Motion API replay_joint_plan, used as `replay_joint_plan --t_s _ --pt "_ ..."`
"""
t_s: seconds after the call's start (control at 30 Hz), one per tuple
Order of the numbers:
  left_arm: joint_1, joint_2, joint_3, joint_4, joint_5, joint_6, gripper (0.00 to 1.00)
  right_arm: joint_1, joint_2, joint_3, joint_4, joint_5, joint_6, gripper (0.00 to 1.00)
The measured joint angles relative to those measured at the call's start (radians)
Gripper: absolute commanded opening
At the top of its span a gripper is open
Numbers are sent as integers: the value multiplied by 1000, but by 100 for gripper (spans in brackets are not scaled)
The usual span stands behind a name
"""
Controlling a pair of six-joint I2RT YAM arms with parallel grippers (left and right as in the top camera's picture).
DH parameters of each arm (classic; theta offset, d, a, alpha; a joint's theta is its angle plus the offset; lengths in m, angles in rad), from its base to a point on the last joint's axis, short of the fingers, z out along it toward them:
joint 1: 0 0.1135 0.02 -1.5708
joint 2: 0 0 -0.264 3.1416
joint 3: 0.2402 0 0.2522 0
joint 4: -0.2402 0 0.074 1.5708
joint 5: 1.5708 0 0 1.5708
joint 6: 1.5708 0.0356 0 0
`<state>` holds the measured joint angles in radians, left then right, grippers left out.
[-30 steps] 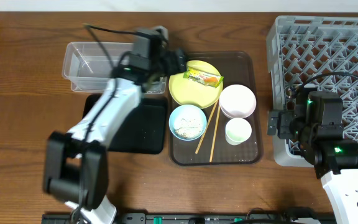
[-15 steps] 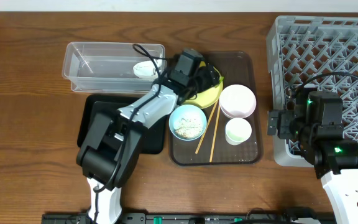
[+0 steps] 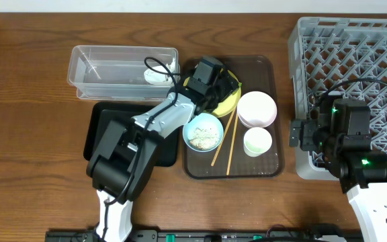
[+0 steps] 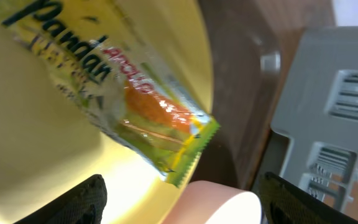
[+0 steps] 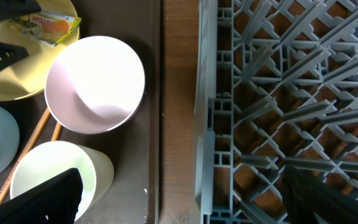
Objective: Sort waste into correct bins and load items into the dishwasher rack
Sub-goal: 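Return the left gripper to the plate and grasp the Apollo wrapper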
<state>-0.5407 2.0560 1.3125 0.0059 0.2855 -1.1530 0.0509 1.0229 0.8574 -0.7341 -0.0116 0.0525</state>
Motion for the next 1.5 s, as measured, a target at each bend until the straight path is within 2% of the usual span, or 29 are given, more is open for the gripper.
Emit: replay_joint_plan --t_s 0.17,0.27,0.4,0.57,0.93,1.07,1.17,1.27,1.37,1.4,1.43,1.5 --pt "0 33 0 6 -6 -30 78 0 0 0 -1 0 0 99" --pt "0 33 0 6 -33 -42 72 0 0 0 -2 0 0 99" --pt "0 34 0 4 -74 -51 59 0 0 0 -2 0 0 99" --pt "0 34 0 3 -102 -52 52 0 0 0 -3 0 0 99" --pt "0 67 1 73 -117 -52 52 0 0 0 -3 0 0 99" --pt "0 70 1 72 -119 -54 42 0 0 0 -4 0 0 99" --pt "0 75 1 73 -122 -43 31 0 0 0 -6 0 0 99" --pt "0 79 1 71 -128 0 27 0 0 0 -6 0 0 99" --pt "0 80 1 67 -129 42 19 0 0 0 -6 0 0 99" --pt "0 80 1 65 -129 57 9 0 0 0 -6 0 0 99" --pt "0 81 1 63 -129 67 6 0 0 0 -6 0 0 99" --pt "0 83 1 60 -130 112 6 0 0 0 -6 0 0 99"
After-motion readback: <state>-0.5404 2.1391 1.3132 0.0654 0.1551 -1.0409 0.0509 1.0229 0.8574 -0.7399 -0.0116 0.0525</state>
